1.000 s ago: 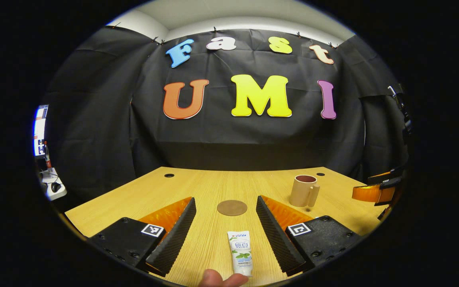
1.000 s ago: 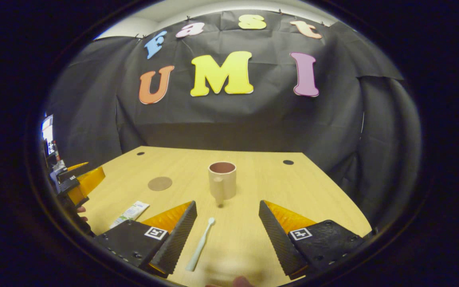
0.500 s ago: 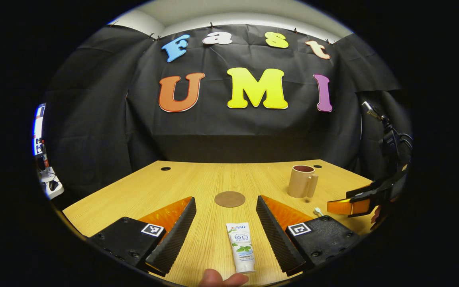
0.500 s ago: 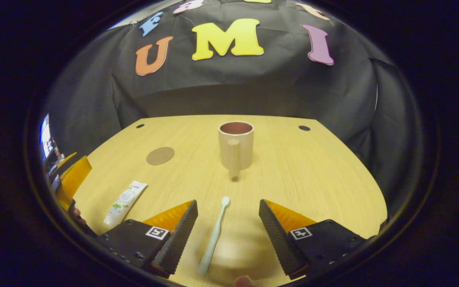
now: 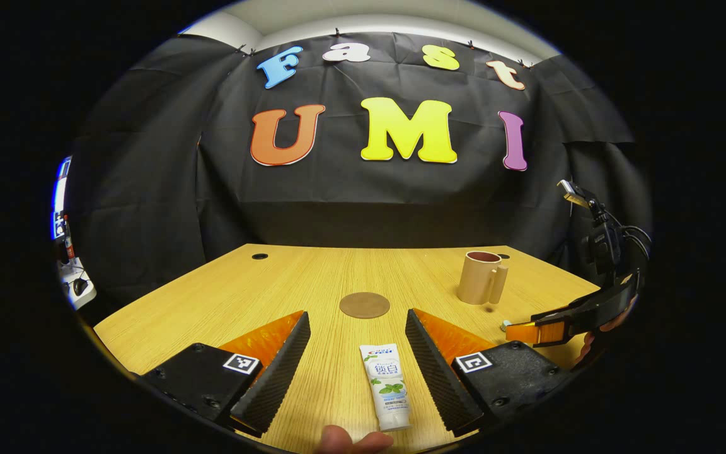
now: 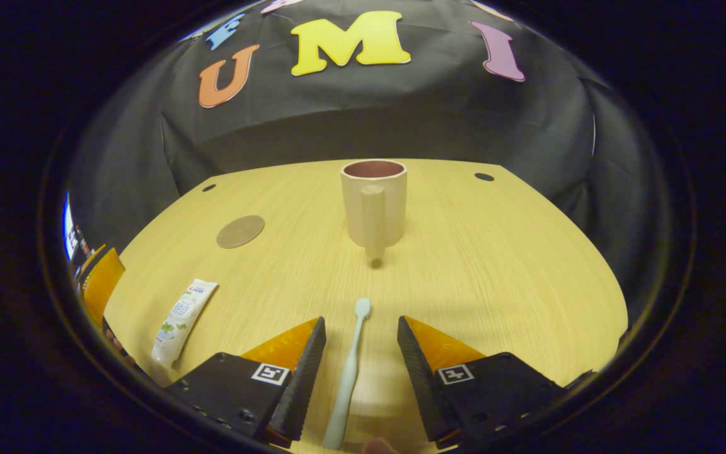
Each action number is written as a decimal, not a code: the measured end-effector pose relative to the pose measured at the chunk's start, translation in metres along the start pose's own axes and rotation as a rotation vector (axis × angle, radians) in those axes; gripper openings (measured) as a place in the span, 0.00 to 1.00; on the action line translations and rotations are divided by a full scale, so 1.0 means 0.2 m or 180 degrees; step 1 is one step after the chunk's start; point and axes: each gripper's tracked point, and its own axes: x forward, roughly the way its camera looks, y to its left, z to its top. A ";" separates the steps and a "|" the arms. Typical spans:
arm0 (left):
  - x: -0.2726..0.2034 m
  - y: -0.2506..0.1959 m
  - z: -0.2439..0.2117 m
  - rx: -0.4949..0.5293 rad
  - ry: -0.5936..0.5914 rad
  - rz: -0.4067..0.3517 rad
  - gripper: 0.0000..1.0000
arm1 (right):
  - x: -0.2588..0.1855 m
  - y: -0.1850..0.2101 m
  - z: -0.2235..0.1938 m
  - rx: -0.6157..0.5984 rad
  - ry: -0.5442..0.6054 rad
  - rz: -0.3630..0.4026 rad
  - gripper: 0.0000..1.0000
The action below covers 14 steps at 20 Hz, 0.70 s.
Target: Put the toothbrush and toothpaste on the desktop into the cup, then pick up the cup and place it on the coaster on the desktop.
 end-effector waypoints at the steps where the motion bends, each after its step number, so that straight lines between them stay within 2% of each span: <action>1: 0.00 0.00 -0.01 -0.0010 0.0016 -0.0001 0.97 | 0.01 0.00 0.00 0.0008 0.0026 -0.0009 0.70; 3: 0.01 0.02 -0.03 -0.0024 0.0049 0.0009 0.97 | 0.06 0.01 0.00 -0.0014 0.0064 -0.0019 0.56; 6: 0.01 0.03 -0.04 -0.0027 0.0072 0.0023 0.97 | 0.08 0.02 -0.03 0.0011 0.0137 -0.0035 0.53; 7: 0.02 0.04 -0.04 -0.0026 0.0078 0.0025 0.97 | 0.08 0.02 -0.03 0.0010 0.0137 -0.0039 0.44; 10: 0.02 0.03 -0.06 -0.0043 0.0107 0.0018 0.97 | 0.09 0.00 -0.01 0.0024 0.0126 -0.0090 0.41; 11: 0.02 0.03 -0.06 -0.0051 0.0113 0.0019 0.97 | 0.10 0.00 -0.02 0.0008 0.0137 -0.0086 0.19; 14: 0.03 0.04 -0.08 -0.0071 0.0145 0.0021 0.97 | 0.10 -0.01 0.01 -0.0020 0.0118 -0.0097 0.20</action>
